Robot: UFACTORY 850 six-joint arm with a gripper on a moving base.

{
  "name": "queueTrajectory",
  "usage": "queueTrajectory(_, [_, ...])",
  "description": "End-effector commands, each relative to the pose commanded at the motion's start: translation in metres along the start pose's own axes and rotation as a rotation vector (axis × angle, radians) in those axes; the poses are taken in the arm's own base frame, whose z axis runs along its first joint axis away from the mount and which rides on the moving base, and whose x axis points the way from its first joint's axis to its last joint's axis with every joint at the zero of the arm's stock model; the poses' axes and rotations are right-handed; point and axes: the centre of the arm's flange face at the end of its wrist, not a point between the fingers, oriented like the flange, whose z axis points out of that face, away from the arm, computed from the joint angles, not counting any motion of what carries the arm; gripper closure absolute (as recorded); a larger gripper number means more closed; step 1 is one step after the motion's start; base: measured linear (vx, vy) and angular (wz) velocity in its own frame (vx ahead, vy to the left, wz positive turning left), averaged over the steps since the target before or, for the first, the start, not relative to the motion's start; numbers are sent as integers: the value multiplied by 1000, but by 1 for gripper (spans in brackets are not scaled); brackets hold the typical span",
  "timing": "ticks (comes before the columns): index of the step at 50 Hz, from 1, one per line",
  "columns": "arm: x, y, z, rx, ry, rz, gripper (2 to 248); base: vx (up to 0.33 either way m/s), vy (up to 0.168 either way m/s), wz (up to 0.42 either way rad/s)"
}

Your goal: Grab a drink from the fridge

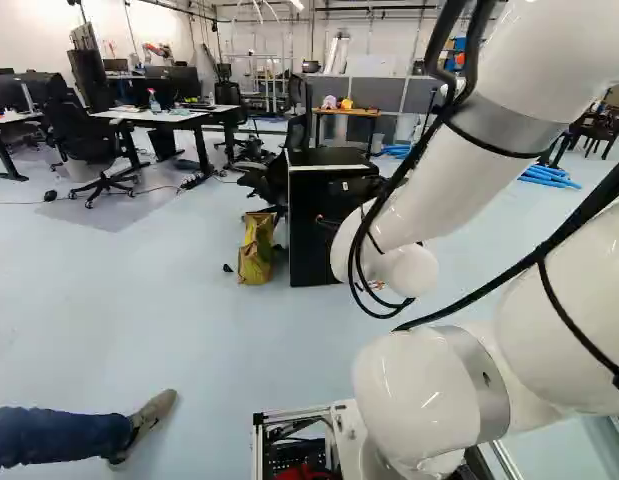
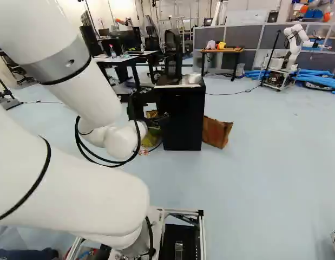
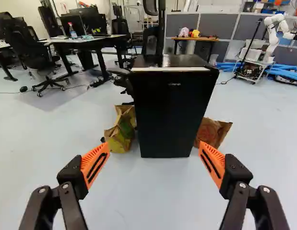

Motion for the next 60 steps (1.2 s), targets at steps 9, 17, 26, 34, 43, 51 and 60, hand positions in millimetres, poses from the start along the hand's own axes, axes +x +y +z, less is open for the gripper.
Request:
queueTrajectory(9, [0,0,0,0,0,0,3,174,51,-16])
queueTrajectory(17, [0,0,0,0,0,0,3,179,53,-20])
queueTrajectory(26, [0,0,0,0,0,0,3,165,50,-21])
queueTrajectory(34, [0,0,0,0,0,0,3,151,48,-20])
queueTrajectory(43, [0,0,0,0,0,0,3,139,49,-19])
queueTrajectory(51, [0,0,0,0,0,0,3,133,50,-17])
queueTrajectory(60, [0,0,0,0,0,0,3,132,50,-17])
